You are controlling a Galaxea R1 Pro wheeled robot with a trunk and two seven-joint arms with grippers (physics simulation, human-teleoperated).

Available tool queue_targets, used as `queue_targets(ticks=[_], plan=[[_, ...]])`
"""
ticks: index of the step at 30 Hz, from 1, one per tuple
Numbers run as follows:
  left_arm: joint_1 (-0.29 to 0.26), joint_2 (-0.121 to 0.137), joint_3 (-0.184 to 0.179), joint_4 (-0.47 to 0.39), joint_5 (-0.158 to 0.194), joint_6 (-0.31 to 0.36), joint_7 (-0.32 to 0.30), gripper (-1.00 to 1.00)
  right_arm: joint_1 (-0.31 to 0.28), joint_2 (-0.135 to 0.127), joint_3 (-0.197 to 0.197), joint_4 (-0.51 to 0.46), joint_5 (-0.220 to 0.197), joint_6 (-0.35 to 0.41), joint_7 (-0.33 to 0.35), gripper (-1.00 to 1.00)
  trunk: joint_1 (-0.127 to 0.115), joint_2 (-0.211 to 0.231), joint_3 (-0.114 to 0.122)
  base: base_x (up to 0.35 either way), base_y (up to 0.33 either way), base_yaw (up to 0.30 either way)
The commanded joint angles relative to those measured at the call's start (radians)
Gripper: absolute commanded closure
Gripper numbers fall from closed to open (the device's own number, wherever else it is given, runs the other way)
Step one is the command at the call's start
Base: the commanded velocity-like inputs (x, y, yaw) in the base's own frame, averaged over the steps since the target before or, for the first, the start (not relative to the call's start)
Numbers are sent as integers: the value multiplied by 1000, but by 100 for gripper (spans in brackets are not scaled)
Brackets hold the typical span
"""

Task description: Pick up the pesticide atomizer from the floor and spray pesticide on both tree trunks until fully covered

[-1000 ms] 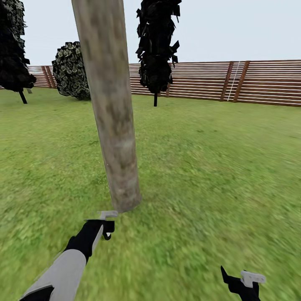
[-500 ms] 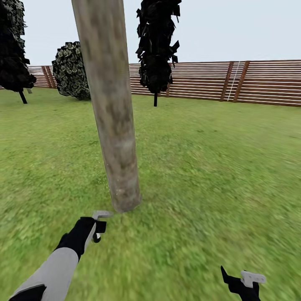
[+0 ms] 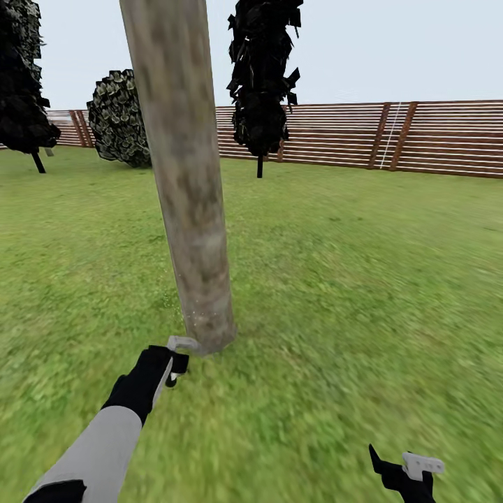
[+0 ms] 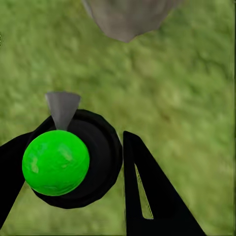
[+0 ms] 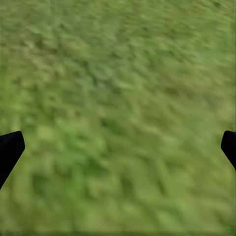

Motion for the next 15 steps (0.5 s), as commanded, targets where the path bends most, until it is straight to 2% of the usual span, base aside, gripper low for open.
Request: queue_targets(ticks=[1,2,5,8,11,13,15], plan=[[2,-2,-1,-14,1,8,0,100,0,0,0,0,0,0,0,-100,0,0,0,0,0,0],[2,-9,-2,-22,3,12,0,100,0,0,0,0,0,0,0,-100,0,0,0,0,0,0],[-1,-69,-6,-29,4,15,0,100,0,0,0,0,0,0,0,-100,0,0,0,0,0,0],[-6,-87,-9,-32,4,17,0,100,0,0,0,0,0,0,1,-100,0,0,0,0,0,0],[-5,-79,-6,-37,2,17,0,100,0,0,0,0,0,0,1,-100,0,0,0,0,0,0],[0,-48,-4,-71,-2,18,0,100,0,0,0,0,0,0,1,-100,0,0,0,0,0,0],[6,-40,-12,-83,-5,20,0,100,0,0,0,0,0,0,1,-100,0,0,0,-20,0,0]])
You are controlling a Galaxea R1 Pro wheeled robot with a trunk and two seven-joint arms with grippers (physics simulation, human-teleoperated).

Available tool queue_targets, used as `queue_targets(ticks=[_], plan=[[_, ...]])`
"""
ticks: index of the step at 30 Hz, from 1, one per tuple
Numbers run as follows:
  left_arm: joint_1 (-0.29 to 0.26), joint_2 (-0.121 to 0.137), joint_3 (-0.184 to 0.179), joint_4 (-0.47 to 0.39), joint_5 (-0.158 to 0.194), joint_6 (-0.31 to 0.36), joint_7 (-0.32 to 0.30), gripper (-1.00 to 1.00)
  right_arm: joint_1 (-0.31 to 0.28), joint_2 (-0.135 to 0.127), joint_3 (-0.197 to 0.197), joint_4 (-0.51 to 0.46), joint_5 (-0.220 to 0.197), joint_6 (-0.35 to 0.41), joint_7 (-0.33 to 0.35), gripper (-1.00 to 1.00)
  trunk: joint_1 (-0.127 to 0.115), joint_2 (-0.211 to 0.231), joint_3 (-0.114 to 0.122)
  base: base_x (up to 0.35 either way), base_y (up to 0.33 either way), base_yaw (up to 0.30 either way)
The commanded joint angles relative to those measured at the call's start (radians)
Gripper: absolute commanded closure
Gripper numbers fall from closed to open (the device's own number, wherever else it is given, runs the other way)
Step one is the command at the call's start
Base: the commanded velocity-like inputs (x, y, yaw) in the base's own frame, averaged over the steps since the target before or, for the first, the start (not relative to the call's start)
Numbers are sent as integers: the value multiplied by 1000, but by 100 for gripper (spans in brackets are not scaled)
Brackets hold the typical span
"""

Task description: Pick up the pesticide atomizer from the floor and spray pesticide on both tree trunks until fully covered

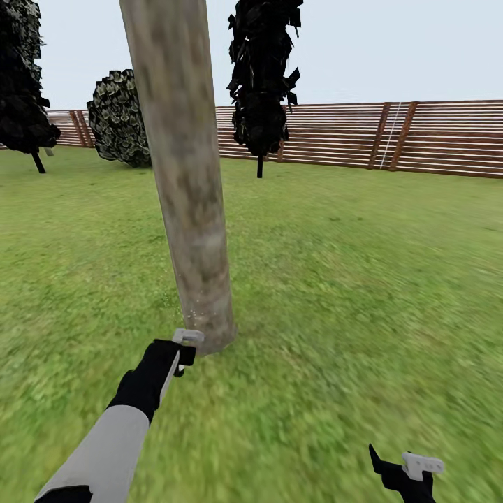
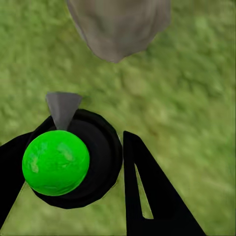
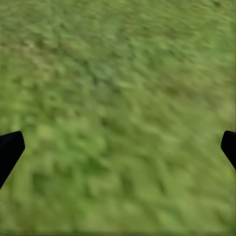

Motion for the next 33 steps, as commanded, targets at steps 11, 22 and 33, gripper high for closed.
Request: queue_targets(ticks=[11,22,33], plan=[[-10,41,0,-32,5,15,-1,100,0,0,0,0,0,0,0,-100,0,0,0,-54,0,0],[-14,-29,-50,-145,7,109,-6,100,0,0,0,0,0,0,0,-100,0,0,0,0,0,0],[-14,-44,-59,-197,12,167,-13,100,0,0,0,0,0,0,0,-100,0,0,0,0,0,0]])
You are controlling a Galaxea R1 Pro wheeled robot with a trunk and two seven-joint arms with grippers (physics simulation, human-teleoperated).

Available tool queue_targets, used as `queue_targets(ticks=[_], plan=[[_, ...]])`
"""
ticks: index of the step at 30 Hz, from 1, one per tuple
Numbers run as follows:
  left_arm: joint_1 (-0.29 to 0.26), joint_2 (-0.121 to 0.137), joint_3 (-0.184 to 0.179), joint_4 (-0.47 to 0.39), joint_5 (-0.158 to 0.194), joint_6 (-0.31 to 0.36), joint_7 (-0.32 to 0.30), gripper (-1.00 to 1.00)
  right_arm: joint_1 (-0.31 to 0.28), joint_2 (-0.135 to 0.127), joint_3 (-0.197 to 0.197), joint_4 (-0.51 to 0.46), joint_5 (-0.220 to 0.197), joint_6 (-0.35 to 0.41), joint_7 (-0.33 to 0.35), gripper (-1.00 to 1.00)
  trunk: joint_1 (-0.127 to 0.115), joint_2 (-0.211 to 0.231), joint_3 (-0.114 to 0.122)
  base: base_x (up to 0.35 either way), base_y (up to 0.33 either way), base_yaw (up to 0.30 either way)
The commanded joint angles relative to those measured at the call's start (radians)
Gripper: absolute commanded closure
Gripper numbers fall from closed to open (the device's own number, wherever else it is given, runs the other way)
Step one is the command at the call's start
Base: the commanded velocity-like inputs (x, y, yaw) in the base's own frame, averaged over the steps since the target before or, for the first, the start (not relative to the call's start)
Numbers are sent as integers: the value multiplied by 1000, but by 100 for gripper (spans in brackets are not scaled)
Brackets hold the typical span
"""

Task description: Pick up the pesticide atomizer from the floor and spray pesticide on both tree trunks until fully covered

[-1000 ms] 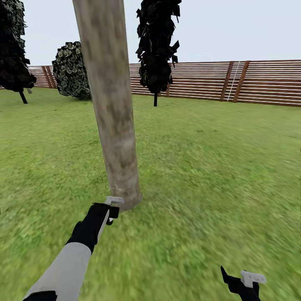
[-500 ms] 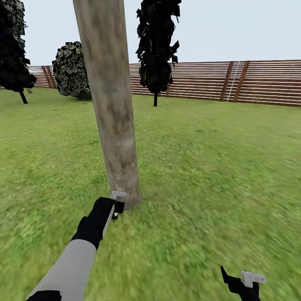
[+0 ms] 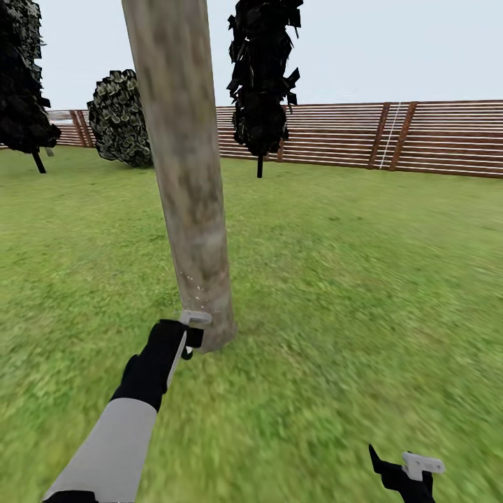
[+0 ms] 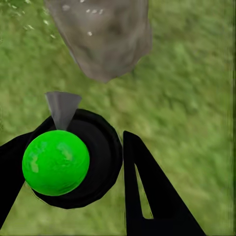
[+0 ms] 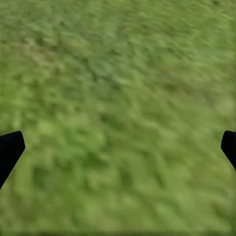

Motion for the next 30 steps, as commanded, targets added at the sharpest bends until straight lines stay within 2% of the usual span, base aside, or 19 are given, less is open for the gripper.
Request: queue_targets(ticks=[1,5,7,9,11,15,18,20,23,25,28,30], plan=[[-1,1,0,-1,-3,0,-2,100,0,0,0,0,0,0,0,-100,0,0,0,0,0,0],[0,18,8,-1,-7,1,-3,100,0,0,0,0,1,0,0,-100,0,0,0,0,0,0],[1,48,10,-1,-6,2,-3,100,0,0,0,0,1,0,0,-100,0,0,0,0,0,0],[1,58,10,-1,-6,6,-4,100,0,0,0,0,1,0,0,-100,0,0,0,0,0,0],[6,52,5,0,-4,8,-4,100,0,0,0,0,1,0,0,-100,0,0,0,-107,0,0],[0,14,0,-1,-3,8,-4,100,0,0,0,0,1,0,0,-100,0,0,0,-199,0,0],[-1,16,2,-5,-4,8,-4,100,0,0,0,0,1,0,0,-100,0,0,0,-22,0,0],[-6,29,8,-33,-7,10,-4,100,0,0,0,0,2,0,0,-100,0,0,0,-5,0,0],[-7,72,10,-59,-5,29,-4,100,0,0,0,0,2,0,0,-100,0,0,0,0,0,0],[-7,83,9,-64,-4,39,-4,100,0,0,0,0,2,0,0,-100,0,0,0,0,0,0],[-6,58,3,-66,-2,42,-4,100,0,0,0,0,2,0,0,-100,0,0,0,0,0,0],[-8,16,0,-67,-3,43,-4,100,0,0,0,0,2,0,0,-100,0,0,0,0,0,0]])
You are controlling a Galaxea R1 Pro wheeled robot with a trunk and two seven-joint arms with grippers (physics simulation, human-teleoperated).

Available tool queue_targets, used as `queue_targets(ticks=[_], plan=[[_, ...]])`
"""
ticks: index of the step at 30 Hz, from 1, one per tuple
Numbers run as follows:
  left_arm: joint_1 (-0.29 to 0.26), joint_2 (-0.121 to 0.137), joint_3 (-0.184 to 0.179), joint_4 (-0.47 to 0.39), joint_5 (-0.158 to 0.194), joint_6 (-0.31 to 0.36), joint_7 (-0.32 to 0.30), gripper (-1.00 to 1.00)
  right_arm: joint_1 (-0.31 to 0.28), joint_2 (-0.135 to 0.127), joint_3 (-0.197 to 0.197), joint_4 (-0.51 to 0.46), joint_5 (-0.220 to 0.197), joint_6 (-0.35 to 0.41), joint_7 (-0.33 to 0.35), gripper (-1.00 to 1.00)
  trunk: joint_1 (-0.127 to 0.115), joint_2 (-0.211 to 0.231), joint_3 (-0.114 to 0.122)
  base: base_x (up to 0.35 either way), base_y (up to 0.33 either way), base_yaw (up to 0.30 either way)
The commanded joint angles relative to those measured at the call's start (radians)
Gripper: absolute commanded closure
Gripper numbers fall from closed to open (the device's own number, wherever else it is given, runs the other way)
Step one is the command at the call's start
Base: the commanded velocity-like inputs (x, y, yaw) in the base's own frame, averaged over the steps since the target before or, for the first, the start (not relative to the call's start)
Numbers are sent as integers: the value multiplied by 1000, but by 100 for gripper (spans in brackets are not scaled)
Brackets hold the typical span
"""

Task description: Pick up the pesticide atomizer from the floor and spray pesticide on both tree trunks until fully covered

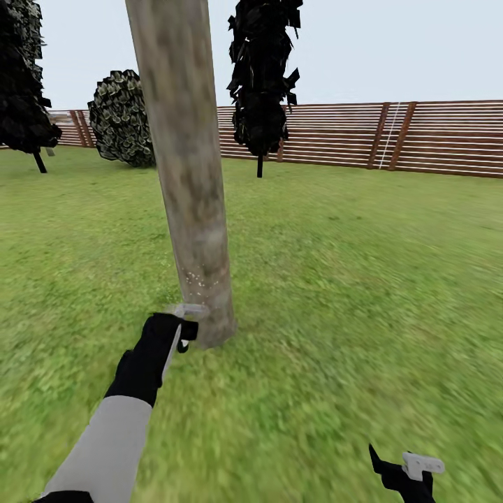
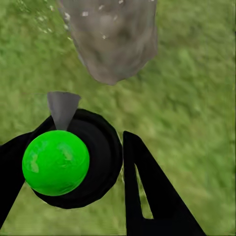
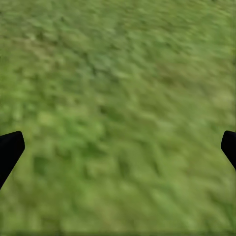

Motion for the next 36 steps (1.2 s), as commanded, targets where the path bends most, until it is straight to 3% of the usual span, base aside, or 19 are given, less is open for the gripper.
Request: queue_targets(ticks=[1,4,6,8,10,11,13,15,17,19,22,25,26,28,31,34,36], plan=[[-3,-10,-4,0,-12,0,0,100,0,0,0,0,0,0,0,-100,0,0,0,0,0,0],[-12,-7,-14,-13,-12,21,-1,100,0,0,0,0,0,0,0,-100,0,0,0,0,0,0],[-13,40,37,-59,-12,44,-3,100,0,0,0,0,0,0,0,-100,0,0,0,0,0,0],[-13,66,51,-62,-12,45,-10,100,0,0,0,0,0,0,0,-100,0,0,0,0,0,0],[-13,106,58,-63,-15,47,-92,100,0,0,0,0,0,0,0,-100,0,0,0,0,0,0],[-12,108,56,-63,-13,48,-105,100,0,0,0,0,0,0,0,-100,0,0,0,0,0,0],[-11,95,47,-63,-12,60,-113,100,0,0,0,0,0,0,0,-100,0,0,0,0,0,0],[-11,47,8,-63,-13,67,-116,100,0,0,0,0,0,0,0,-100,0,0,0,0,0,0],[-13,16,-33,-65,-13,74,-116,100,0,0,0,0,0,0,0,-100,0,0,0,0,0,0],[-15,12,-40,-76,-12,83,-117,100,0,0,0,0,0,0,0,-100,0,0,0,0,0,0],[-20,37,-10,-92,-15,89,-121,100,0,0,0,0,0,0,0,-100,0,0,0,0,0,0],[-23,114,48,-94,-11,89,-124,100,0,0,0,0,0,0,0,-100,0,0,0,0,0,0],[-22,122,49,-95,-12,89,-124,100,0,0,0,0,0,0,0,-100,0,0,0,0,0,0],[-21,115,41,-96,-13,89,-124,100,0,0,0,0,0,0,0,-100,0,0,0,0,0,0],[-19,67,-32,-122,-13,91,-124,100,0,0,0,0,0,0,0,-100,0,0,0,-12,0,0],[-17,27,-47,-154,-13,96,-124,100,0,0,0,0,0,0,0,-100,0,0,0,-229,0,0],[-17,21,-49,-165,-13,97,-124,100,0,0,0,0,0,0,0,-100,0,0,0,-105,0,0]])
